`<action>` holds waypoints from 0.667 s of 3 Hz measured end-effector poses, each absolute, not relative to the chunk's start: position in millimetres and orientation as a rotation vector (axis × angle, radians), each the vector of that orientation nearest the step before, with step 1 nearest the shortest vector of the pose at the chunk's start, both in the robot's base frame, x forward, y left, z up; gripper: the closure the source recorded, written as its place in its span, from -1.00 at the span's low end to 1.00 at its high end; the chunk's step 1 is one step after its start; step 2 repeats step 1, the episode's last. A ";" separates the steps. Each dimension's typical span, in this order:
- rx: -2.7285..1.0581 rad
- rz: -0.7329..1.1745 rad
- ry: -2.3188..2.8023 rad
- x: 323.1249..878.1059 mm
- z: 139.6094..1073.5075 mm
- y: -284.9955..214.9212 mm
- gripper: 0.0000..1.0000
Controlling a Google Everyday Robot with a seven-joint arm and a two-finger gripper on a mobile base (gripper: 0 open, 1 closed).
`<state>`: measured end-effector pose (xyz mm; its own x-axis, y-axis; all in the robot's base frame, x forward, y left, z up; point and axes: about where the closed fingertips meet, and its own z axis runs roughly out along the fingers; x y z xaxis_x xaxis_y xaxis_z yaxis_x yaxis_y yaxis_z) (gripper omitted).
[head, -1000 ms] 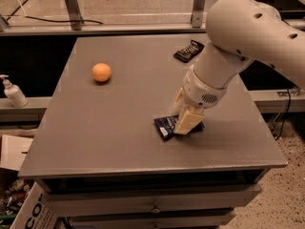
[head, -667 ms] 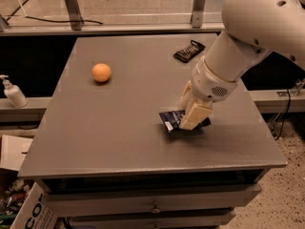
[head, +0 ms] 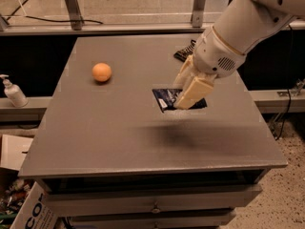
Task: Pick rxbar blueberry
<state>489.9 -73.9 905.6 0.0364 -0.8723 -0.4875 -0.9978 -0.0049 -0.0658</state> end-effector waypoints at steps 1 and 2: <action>-1.926 0.439 1.878 490.4 911.5 -72.1 1.00; -1.926 0.439 1.878 490.4 911.5 -72.1 1.00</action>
Offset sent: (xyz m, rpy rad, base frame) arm 0.0000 0.0000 0.0000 0.0000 0.0000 0.0000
